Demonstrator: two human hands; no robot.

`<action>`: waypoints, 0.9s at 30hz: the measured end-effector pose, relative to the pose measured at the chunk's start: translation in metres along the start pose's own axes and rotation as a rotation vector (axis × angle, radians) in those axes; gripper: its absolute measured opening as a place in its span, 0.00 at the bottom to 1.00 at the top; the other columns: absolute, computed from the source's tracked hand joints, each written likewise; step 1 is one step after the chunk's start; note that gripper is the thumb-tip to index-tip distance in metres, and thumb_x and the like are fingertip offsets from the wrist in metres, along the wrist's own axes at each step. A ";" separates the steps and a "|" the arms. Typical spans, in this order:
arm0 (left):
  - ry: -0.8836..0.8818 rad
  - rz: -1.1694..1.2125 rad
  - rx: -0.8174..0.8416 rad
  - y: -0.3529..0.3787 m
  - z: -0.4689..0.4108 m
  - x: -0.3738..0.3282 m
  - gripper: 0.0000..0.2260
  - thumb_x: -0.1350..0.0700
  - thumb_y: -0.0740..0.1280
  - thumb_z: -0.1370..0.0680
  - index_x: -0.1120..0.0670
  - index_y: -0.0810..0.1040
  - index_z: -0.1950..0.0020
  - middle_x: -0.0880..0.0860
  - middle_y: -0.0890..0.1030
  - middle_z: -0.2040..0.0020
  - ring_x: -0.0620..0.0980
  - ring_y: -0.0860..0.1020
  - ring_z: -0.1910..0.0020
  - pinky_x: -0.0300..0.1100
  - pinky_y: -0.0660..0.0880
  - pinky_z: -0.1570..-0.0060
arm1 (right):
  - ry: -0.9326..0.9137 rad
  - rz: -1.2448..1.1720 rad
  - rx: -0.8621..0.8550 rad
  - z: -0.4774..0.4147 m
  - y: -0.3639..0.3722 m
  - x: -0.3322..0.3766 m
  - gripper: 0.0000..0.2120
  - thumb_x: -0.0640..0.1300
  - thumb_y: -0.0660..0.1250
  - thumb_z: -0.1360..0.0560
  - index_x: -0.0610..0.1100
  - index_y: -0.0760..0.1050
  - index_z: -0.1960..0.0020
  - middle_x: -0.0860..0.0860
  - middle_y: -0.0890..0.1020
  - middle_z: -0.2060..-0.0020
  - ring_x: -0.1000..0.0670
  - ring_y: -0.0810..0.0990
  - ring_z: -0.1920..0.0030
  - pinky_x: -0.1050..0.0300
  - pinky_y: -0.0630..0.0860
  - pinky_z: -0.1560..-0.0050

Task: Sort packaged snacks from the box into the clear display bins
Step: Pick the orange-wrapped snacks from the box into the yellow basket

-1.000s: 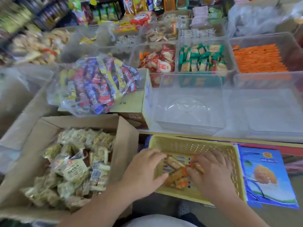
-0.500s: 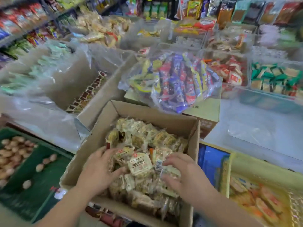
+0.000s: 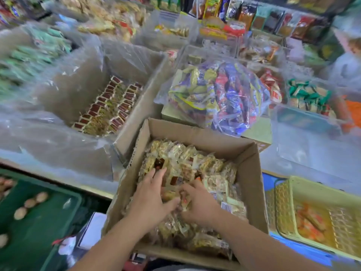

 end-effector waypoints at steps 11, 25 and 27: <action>0.252 -0.242 0.165 0.024 -0.071 -0.037 0.42 0.36 0.71 0.25 0.38 0.50 0.19 0.47 0.49 0.16 0.55 0.51 0.17 0.55 0.54 0.22 | -0.155 -0.034 0.071 0.085 -0.005 -0.018 0.13 0.59 0.69 0.30 0.57 0.72 0.48 0.65 0.70 0.40 0.59 0.70 0.37 0.55 0.69 0.34; 0.335 -0.409 0.228 0.038 -0.061 -0.039 0.33 0.29 0.68 0.28 0.43 0.66 0.29 0.47 0.66 0.25 0.60 0.56 0.21 0.59 0.62 0.24 | -0.007 0.236 -0.159 0.012 -0.057 -0.015 0.18 0.60 0.62 0.21 0.52 0.77 0.36 0.54 0.79 0.43 0.50 0.73 0.39 0.51 0.73 0.37; 0.332 -0.400 0.200 0.033 -0.046 -0.033 0.34 0.30 0.66 0.27 0.41 0.63 0.25 0.45 0.67 0.26 0.58 0.58 0.22 0.56 0.62 0.23 | 0.027 0.371 -0.138 -0.013 -0.058 -0.019 0.20 0.57 0.63 0.21 0.50 0.74 0.33 0.50 0.77 0.39 0.46 0.71 0.35 0.47 0.71 0.34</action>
Point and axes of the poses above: each hand's wrist, its own z-axis away from the middle knuckle, its own y-axis out of the palm, x = y × z, the point moved 8 cm from there along -z, towards the middle knuckle
